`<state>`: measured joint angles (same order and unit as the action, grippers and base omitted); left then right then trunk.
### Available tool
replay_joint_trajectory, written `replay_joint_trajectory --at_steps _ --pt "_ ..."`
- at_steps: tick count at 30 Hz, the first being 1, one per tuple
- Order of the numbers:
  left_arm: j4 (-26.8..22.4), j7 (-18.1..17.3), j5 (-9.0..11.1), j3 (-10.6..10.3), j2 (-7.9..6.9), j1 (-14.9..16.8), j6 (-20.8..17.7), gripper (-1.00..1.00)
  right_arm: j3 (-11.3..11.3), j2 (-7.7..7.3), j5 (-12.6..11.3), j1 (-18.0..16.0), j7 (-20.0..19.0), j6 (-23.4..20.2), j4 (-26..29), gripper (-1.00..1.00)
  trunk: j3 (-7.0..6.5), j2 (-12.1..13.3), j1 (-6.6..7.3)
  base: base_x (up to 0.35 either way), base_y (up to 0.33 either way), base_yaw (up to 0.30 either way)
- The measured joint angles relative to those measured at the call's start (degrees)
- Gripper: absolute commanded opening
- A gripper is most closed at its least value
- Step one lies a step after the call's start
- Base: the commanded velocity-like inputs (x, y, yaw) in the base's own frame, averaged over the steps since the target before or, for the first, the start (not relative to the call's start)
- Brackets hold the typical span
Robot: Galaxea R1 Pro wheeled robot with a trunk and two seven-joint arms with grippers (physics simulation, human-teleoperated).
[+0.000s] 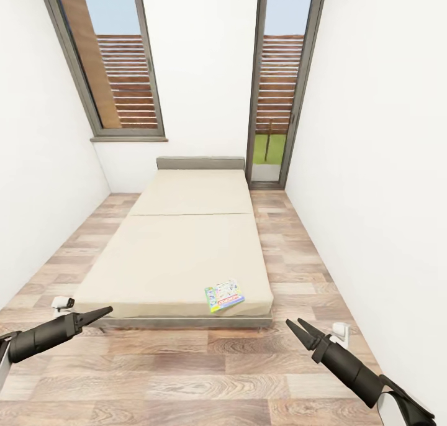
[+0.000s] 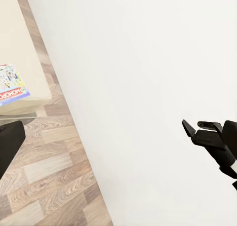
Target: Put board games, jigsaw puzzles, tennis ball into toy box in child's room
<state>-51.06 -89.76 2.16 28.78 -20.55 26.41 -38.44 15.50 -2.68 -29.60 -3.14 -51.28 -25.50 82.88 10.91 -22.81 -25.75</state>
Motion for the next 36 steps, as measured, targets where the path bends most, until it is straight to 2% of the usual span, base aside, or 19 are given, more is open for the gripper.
replay_joint_trajectory --at_steps 36 --pt "0.0 0.0 0.0 -0.1 0.26 0.0 0.0 1.0 0.0 0.05 -0.1 -0.1 -0.1 0.0 -0.1 1.0 0.0 0.0 0.0 0.0 0.0 0.0"
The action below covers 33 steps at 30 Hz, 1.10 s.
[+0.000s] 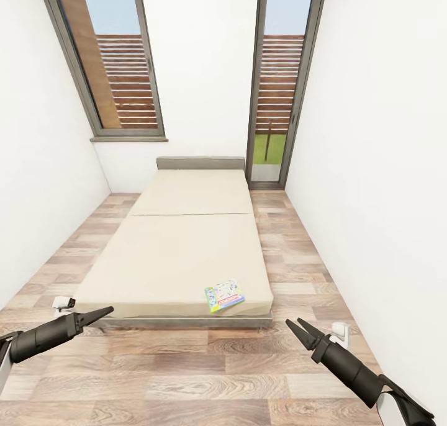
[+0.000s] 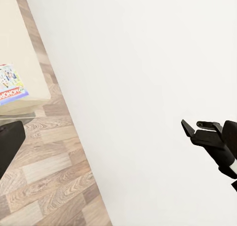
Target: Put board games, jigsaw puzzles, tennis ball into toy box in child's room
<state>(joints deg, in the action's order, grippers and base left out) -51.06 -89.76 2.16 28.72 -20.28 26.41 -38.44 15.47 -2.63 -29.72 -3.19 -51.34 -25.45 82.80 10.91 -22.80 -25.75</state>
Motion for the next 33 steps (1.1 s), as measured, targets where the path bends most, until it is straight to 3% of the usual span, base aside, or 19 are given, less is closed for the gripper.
replay_joint_trajectory --at_steps 7,20,27,33 --pt "0.0 0.0 0.0 0.0 0.09 0.0 0.0 1.0 0.1 0.0 0.0 0.0 0.0 0.0 0.0 1.0 0.0 0.0 0.0 0.0 -0.023 0.0" --pt "0.2 1.2 -0.7 -0.7 0.39 0.0 -0.1 1.0 0.1 0.0 0.0 0.0 0.0 0.0 0.0 1.0 0.0 0.0 0.0 0.0 -0.167 0.0" --pt "0.5 6.7 -1.1 -1.5 2.34 0.0 -0.2 1.0 0.1 0.02 0.0 0.0 0.0 0.0 0.0 1.0 0.0 0.0 0.0 0.0 -0.029 0.0" --pt "2.5 18.8 -1.2 -1.6 6.37 0.1 -0.4 1.0 -0.1 0.13 0.0 0.0 0.1 -0.2 0.0 1.0 0.0 0.0 0.0 0.0 -0.005 0.0"
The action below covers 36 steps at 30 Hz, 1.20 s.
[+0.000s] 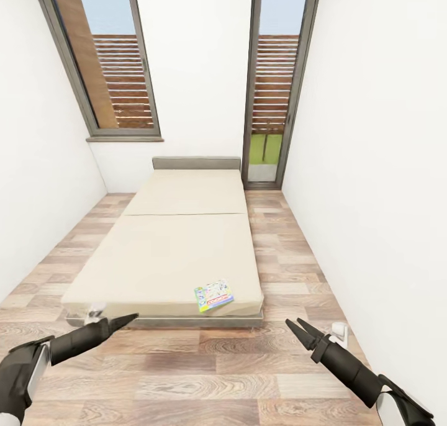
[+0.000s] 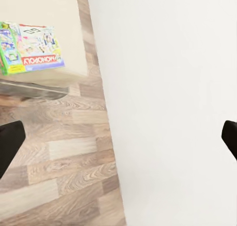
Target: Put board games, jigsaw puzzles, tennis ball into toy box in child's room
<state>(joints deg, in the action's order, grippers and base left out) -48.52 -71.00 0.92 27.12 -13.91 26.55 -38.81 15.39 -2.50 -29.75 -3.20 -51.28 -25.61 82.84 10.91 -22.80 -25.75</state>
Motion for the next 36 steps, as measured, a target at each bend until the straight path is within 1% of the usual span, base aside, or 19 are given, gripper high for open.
replay_joint_trajectory --at_steps 1,2,8,9,13,14,16,20,23,25,28,31,36 --pt "0.4 2.4 0.0 0.0 0.63 0.1 0.0 1.0 0.0 0.03 0.0 0.0 0.0 -0.1 0.0 1.0 0.0 0.0 0.0 0.0 -0.003 0.0" --pt "0.5 2.5 0.0 0.0 0.65 0.1 -0.1 1.0 0.0 0.03 0.0 0.0 0.0 -0.1 0.0 1.0 0.0 0.0 0.0 0.0 -0.002 0.0" --pt "3.8 17.8 0.1 -0.1 4.1 0.7 -0.5 1.0 -0.2 0.1 0.0 0.0 0.1 -0.3 0.1 1.0 0.0 0.0 0.0 0.0 -0.001 0.0" --pt "5.2 22.8 0.2 -0.1 5.1 0.8 -0.5 1.0 -0.3 0.11 -0.1 0.0 0.1 -0.4 0.1 1.0 0.0 0.0 0.0 0.0 0.0 0.0" --pt "8.9 31.9 0.4 -0.1 7.1 1.1 -0.2 1.0 -0.2 0.13 -0.6 0.0 0.2 -0.5 0.2 1.0 0.0 0.0 0.0 0.0 0.0 0.0" --pt "10.9 35.6 0.4 -0.2 8.17 1.3 0.1 1.0 -0.2 0.13 -0.7 0.0 0.2 -0.6 0.3 1.0 0.0 0.0 0.0 0.0 0.0 0.0" --pt "12.5 38.4 0.5 -0.2 9.31 1.7 0.3 1.0 -0.2 0.13 -0.8 0.0 0.2 -0.8 0.4 1.0 0.0 0.0 0.0 0.0 0.0 0.0" --pt "14.4 41.8 0.7 -0.1 11.18 3.0 0.6 1.0 -0.2 0.13 -1.0 0.0 0.1 -2.1 0.6 1.0 0.0 0.0 0.0 0.0 0.0 0.0" --pt "15.1 42.7 0.7 -0.1 11.71 3.4 0.8 1.0 -0.2 0.13 -1.1 0.0 0.1 -2.9 0.6 1.0 0.0 0.0 0.0 0.0 0.0 0.0" --pt "15.4 43.0 0.7 0.0 11.97 3.6 1.1 1.0 -0.2 0.13 -1.1 0.0 0.1 -3.2 0.6 1.0 0.0 0.0 0.0 0.0 0.0 0.0" --pt "15.8 43.1 0.7 0.0 12.32 3.7 2.8 1.0 -0.1 0.13 -1.2 0.0 0.0 -3.6 0.5 1.0 0.0 0.0 0.0 0.009 -0.039 0.0" --pt "16.0 42.5 0.8 0.0 12.46 3.8 4.5 1.0 -0.1 0.14 -1.2 0.0 0.0 -3.7 0.4 1.0 0.0 0.0 0.01 0.081 -0.163 0.0" --pt "16.2 41.8 0.7 -0.1 12.69 3.8 5.5 1.0 -0.1 0.14 -1.2 0.0 -0.1 -3.8 0.2 1.0 0.0 0.0 0.02 0.131 -0.192 0.0"
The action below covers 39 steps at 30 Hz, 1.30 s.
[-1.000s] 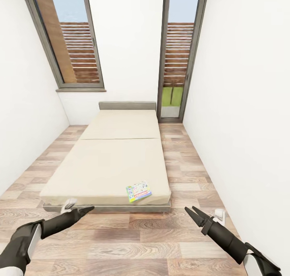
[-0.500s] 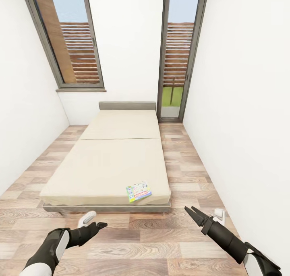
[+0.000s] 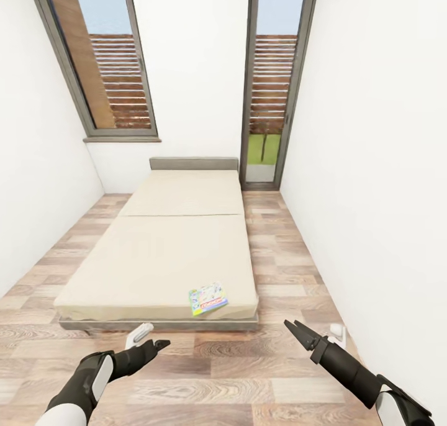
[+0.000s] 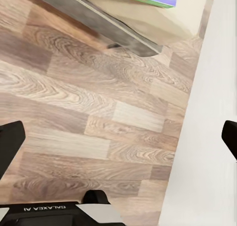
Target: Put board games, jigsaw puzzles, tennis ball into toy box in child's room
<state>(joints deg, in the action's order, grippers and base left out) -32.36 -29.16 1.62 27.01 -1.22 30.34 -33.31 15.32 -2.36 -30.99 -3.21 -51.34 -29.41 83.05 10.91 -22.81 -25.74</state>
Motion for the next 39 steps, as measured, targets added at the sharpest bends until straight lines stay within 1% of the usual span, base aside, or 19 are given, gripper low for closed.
replay_joint_trajectory --at_steps 8,14,19,39 --pt "0.3 -0.3 0.0 0.0 0.18 0.0 0.2 1.0 0.0 0.0 0.0 0.0 0.0 0.0 -0.1 1.0 0.0 0.0 -0.01 0.054 -0.052 0.0" --pt "0.9 -0.4 0.0 0.0 0.23 0.0 0.3 1.0 -0.1 0.0 0.0 0.0 -0.1 0.0 -0.1 1.0 0.0 0.0 0.01 0.206 -0.016 0.0" --pt "1.3 -0.3 0.0 0.0 0.27 0.0 0.3 1.0 -0.1 0.0 -0.1 0.0 -0.1 0.1 -0.1 1.0 0.0 0.0 0.0 0.104 -0.014 0.0" --pt "2.1 -0.4 0.1 0.3 0.09 0.0 0.4 1.0 -0.1 0.0 0.0 0.0 -0.1 0.1 -0.1 1.0 0.0 0.0 -0.01 0.013 -0.002 0.0"
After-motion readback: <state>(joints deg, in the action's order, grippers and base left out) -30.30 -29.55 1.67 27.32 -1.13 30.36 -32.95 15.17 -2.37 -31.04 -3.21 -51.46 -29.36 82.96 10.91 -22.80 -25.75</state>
